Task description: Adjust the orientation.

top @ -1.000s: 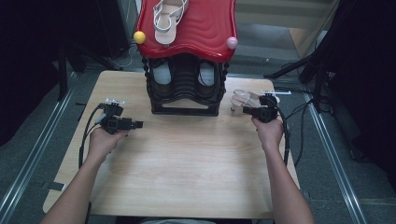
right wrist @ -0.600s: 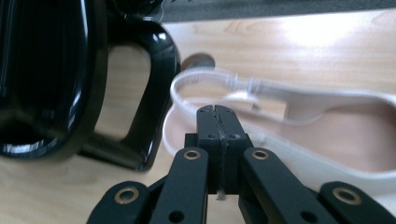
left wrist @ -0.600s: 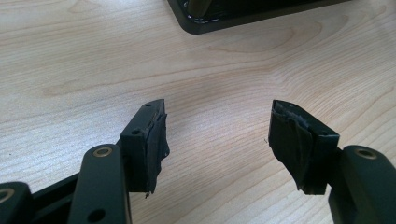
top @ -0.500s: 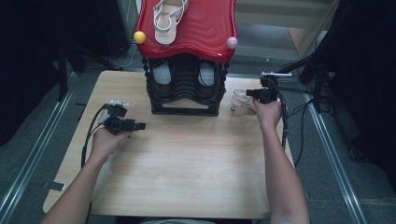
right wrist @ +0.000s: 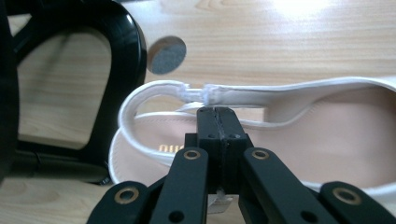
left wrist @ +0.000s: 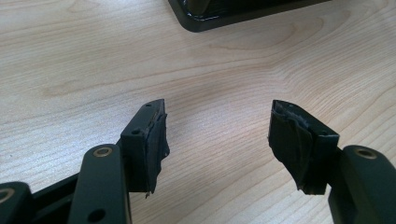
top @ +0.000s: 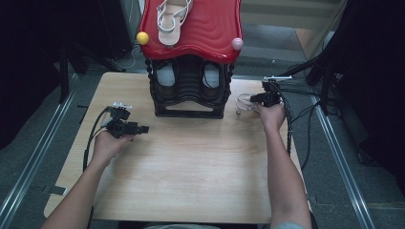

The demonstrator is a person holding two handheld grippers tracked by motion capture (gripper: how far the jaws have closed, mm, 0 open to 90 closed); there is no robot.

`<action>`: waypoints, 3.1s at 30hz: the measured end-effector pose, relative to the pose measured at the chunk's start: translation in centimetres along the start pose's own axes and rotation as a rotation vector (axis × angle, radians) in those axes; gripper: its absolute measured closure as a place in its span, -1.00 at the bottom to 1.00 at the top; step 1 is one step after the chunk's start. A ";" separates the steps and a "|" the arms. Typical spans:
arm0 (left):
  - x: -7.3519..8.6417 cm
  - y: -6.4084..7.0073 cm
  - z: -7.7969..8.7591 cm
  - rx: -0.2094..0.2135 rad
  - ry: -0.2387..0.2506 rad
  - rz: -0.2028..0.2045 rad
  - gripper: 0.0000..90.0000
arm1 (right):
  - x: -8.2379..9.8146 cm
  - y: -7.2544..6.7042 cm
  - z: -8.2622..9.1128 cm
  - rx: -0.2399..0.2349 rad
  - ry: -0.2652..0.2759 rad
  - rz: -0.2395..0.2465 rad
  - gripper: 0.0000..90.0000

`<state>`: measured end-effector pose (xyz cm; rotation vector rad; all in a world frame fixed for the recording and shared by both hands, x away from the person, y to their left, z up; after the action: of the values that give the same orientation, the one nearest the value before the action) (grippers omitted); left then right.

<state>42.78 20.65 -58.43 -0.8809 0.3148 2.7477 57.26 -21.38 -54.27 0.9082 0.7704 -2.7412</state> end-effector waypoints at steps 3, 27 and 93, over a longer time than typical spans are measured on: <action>0.0 -0.5 0.1 -0.012 0.002 -0.002 -0.17 | 0.5 0.3 0.2 0.011 -0.018 0.013 1.00; 0.0 -1.2 0.3 0.000 0.005 0.035 -0.17 | 2.6 2.5 2.7 0.020 -0.041 0.012 1.00; -0.3 -0.6 -0.1 0.027 0.002 0.041 -0.17 | 5.0 2.5 7.8 0.019 -0.058 0.007 1.00</action>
<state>43.23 21.13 -58.45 -0.8795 0.3742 2.7733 49.96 -27.46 -52.97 0.8291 0.7306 -2.7608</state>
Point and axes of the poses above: each handheld gripper's, and its own axes: z roughly backward along the jaws, x roughly out of its underside, y roughly to its right, the point moved 10 cm from there along -z, roughly forward along the jaws, and after that the axes turned 11 degrees about -x, right-handed, at the moved point
